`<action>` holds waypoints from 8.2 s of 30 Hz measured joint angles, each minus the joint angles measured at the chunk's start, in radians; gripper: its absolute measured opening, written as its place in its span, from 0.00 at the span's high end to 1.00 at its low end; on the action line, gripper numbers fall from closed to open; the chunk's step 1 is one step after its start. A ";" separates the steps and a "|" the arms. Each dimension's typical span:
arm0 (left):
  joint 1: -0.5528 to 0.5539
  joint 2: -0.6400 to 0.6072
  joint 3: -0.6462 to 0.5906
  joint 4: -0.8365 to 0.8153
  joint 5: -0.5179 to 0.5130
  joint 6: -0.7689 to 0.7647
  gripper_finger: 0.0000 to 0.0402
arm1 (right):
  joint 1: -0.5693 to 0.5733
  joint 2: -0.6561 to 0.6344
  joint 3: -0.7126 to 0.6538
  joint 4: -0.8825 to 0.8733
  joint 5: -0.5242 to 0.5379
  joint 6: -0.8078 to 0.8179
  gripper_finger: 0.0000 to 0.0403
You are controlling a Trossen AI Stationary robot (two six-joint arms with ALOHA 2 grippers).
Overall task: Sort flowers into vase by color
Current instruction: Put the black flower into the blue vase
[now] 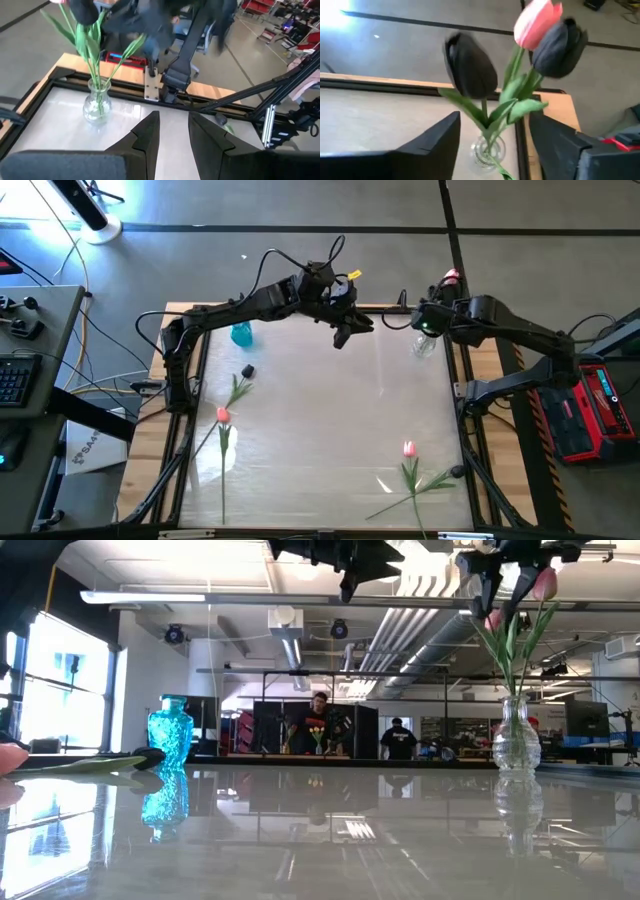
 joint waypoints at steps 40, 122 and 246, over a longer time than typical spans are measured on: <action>-0.151 -0.256 -0.198 -1.127 -0.597 -0.395 0.87 | 0.149 0.023 0.100 0.671 -0.876 -0.625 0.38; -0.255 -0.670 -1.066 0.079 -0.156 0.059 0.87 | 0.962 0.584 0.103 0.051 -1.204 1.291 0.38; -0.076 -1.155 -1.065 -0.007 0.096 -0.121 0.64 | 0.386 0.583 0.298 1.376 -0.349 -1.042 1.00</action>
